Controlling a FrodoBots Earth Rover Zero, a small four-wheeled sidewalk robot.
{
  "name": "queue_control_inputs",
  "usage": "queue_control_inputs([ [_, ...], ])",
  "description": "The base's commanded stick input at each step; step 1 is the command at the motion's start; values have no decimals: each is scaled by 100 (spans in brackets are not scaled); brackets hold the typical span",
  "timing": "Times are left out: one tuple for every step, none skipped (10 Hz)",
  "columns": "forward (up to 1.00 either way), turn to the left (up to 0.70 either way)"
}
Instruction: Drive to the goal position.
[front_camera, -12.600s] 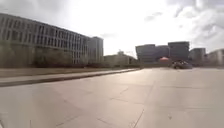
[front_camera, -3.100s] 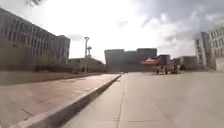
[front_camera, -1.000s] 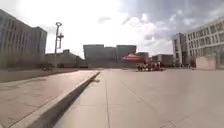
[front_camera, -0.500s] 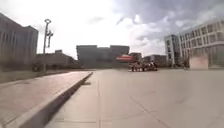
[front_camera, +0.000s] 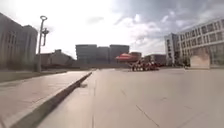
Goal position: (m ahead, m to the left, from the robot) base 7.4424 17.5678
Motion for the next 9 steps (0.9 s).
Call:
queue_control_inputs([
  [100, 42],
  [100, 42],
  [100, 2],
  [100, 2],
  [100, 2],
  [100, 2],
  [100, 2],
  [100, 2],
  [100, 2],
])
